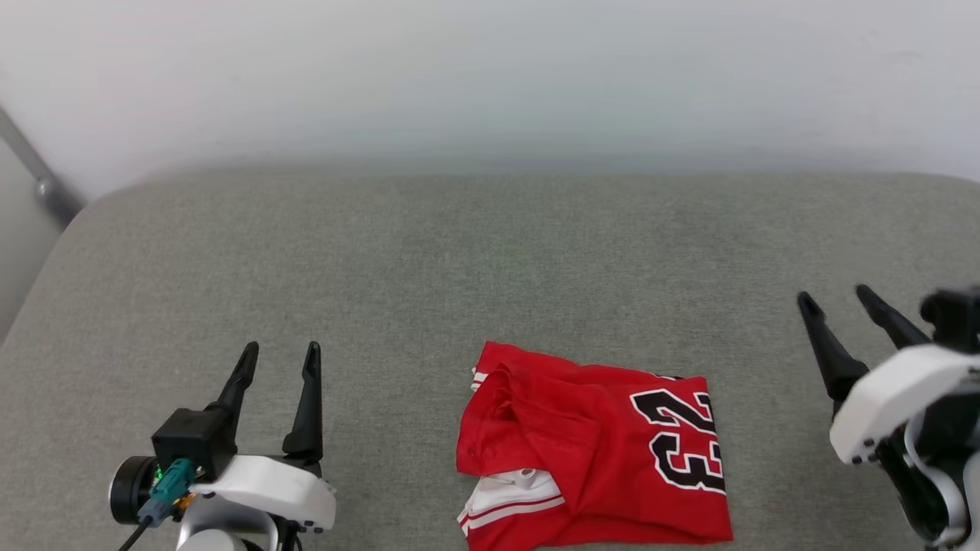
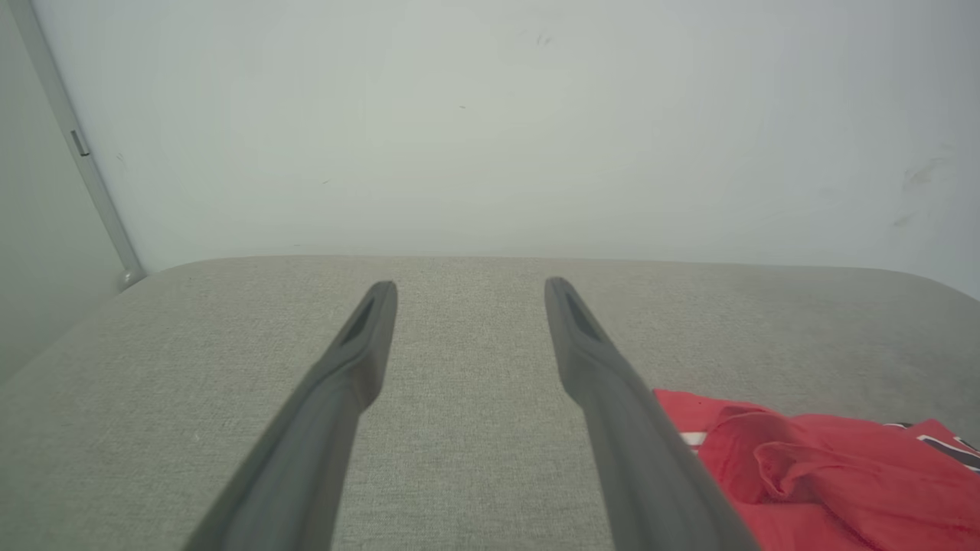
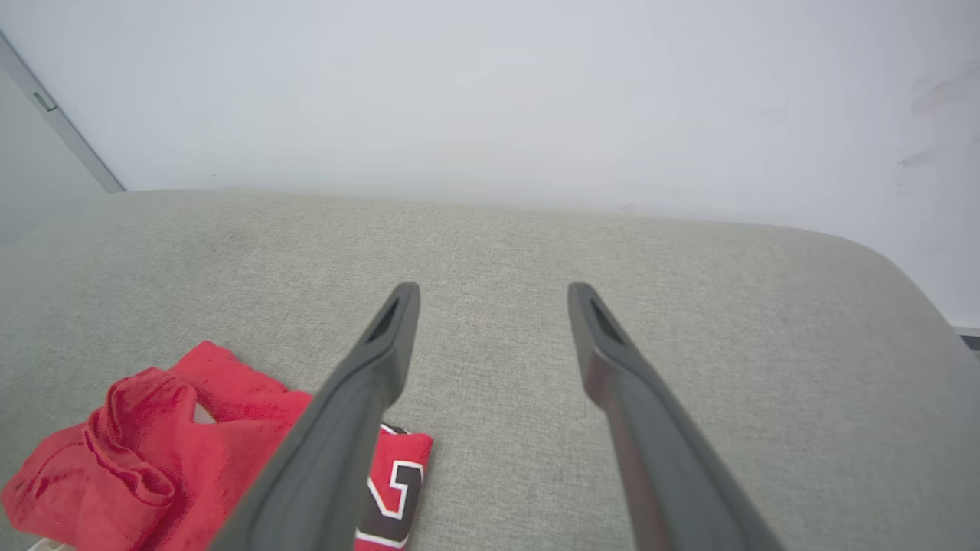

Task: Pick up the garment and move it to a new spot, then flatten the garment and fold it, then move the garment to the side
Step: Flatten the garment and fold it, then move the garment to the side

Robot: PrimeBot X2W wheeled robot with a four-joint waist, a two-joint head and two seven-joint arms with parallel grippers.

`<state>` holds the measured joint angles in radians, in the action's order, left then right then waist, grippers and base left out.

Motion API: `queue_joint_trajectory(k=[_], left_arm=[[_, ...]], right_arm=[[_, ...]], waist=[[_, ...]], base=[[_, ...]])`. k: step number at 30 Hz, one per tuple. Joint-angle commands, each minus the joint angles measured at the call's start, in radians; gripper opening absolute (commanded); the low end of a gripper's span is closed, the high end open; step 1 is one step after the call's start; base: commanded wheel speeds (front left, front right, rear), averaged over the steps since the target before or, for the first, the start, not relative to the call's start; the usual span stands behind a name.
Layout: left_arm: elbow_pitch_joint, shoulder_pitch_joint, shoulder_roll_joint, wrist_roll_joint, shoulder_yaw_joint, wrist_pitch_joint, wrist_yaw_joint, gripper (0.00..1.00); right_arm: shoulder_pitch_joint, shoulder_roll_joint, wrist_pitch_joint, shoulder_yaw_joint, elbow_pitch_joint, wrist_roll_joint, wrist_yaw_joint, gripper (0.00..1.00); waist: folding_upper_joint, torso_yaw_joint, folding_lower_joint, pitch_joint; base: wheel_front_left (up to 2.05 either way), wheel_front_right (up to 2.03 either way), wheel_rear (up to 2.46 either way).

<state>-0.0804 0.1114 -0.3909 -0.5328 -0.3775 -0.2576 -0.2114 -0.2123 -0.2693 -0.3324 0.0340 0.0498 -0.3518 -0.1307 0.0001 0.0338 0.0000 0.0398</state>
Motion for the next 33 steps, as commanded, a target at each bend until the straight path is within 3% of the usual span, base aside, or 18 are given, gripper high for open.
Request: queue_joint_trajectory(k=[1,7,14,23,33], left_arm=[[-0.002,-0.018,-0.007,-0.005,0.011,-0.004,-0.006,1.00],[-0.001,-0.068,-0.015,-0.008,0.029,-0.006,-0.019,1.00],[0.016,-0.124,-0.025,-0.008,0.036,-0.006,-0.036,1.00],[0.017,-0.139,-0.031,-0.018,0.044,-0.001,-0.045,1.00],[0.021,-0.124,-0.023,-0.033,0.058,-0.003,-0.049,1.00]], right_arm=[[0.050,0.029,0.058,-0.044,-0.028,0.043,0.000,1.00],[0.160,0.056,0.242,-0.081,-0.095,0.108,0.000,1.00],[0.301,0.118,0.355,-0.050,-0.154,0.140,0.000,1.00],[0.339,0.138,0.364,-0.055,-0.180,0.161,0.000,1.00],[0.357,0.159,0.295,-0.108,-0.179,0.142,0.000,1.00]], waist=[[-0.0001,-0.018,0.0000,-0.019],[-0.0001,-0.040,0.0000,-0.048],[-0.0001,-0.044,0.0000,-0.074],[-0.0001,-0.053,0.0000,-0.083],[-0.0001,-0.054,0.0000,-0.068]], base=[[0.00,0.00,0.00],[0.00,0.00,0.00],[0.00,0.00,0.00],[0.00,0.00,0.00],[0.00,0.00,0.00]])
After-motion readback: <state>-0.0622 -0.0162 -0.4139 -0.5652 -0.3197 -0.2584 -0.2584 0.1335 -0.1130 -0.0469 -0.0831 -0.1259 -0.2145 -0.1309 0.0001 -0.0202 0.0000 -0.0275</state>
